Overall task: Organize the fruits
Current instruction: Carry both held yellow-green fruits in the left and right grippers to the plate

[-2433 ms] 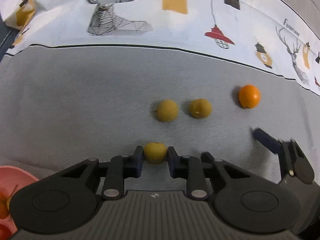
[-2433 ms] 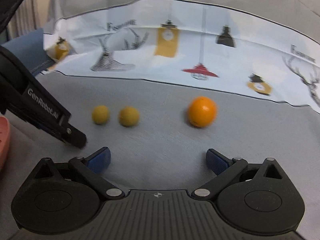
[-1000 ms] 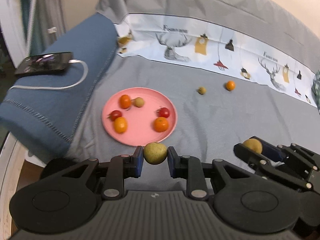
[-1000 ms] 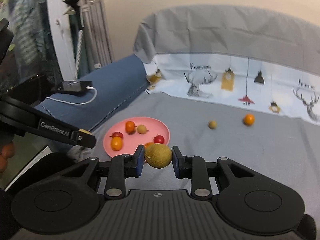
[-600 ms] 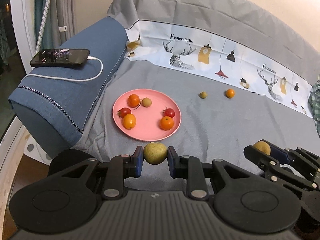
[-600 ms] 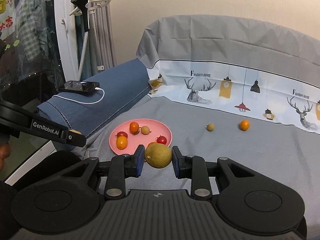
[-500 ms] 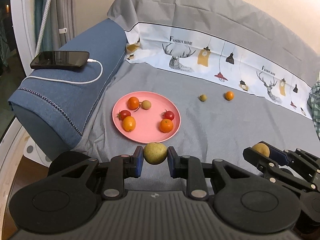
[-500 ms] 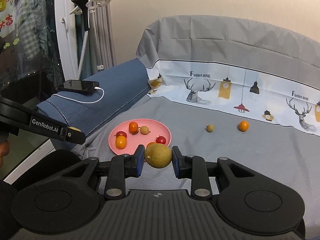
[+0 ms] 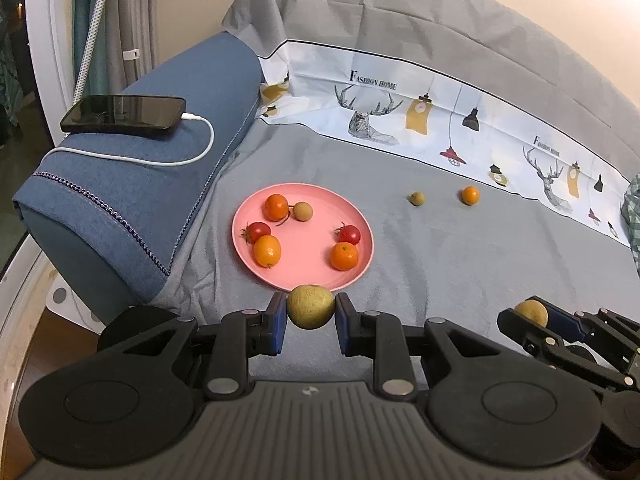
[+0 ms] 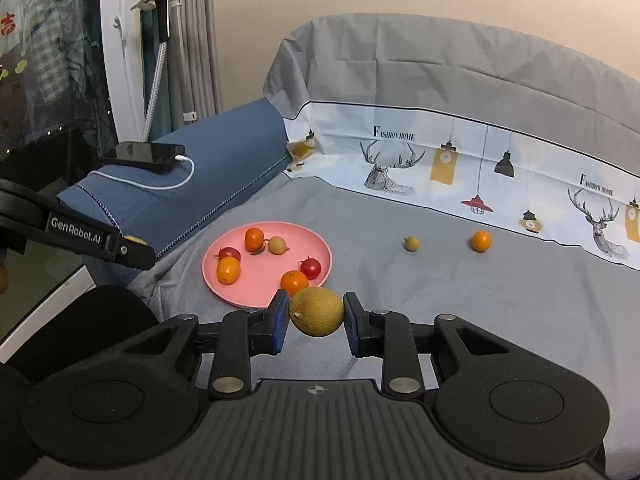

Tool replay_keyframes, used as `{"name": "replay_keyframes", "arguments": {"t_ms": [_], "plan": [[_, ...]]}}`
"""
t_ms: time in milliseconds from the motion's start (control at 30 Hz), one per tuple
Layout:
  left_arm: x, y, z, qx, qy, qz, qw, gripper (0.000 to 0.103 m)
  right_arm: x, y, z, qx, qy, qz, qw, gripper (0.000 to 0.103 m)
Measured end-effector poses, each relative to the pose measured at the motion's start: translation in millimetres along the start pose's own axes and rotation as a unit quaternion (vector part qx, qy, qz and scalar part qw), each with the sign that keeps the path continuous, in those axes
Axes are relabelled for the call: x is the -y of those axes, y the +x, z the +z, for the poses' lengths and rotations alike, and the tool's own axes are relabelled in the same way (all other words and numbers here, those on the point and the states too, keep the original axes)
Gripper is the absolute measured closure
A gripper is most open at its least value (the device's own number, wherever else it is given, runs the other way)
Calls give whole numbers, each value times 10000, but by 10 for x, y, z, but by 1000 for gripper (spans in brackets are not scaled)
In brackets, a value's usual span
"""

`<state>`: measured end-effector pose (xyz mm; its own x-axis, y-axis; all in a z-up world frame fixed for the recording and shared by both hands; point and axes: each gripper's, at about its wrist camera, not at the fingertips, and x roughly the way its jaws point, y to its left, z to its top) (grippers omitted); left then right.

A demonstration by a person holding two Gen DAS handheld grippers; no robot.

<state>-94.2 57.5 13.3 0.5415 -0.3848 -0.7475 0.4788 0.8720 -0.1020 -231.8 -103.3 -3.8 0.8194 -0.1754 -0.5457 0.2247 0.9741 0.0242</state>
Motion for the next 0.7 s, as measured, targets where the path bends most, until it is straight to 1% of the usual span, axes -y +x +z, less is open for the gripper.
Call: {"name": "replay_keyframes", "arguments": {"t_ms": [400,567,700], "plan": [[-117,283,282,6,-110,87,9999,75,-21,368,148,-152,-143,-43,9998,73],[-161,454,448,20,-120,205,9997,75,-60,619,235,-219,-210,67,9995,73],[-194,680,593,-73,-155,278,9995,75,-85,860,334,-251,-207,187,9993,73]]}}
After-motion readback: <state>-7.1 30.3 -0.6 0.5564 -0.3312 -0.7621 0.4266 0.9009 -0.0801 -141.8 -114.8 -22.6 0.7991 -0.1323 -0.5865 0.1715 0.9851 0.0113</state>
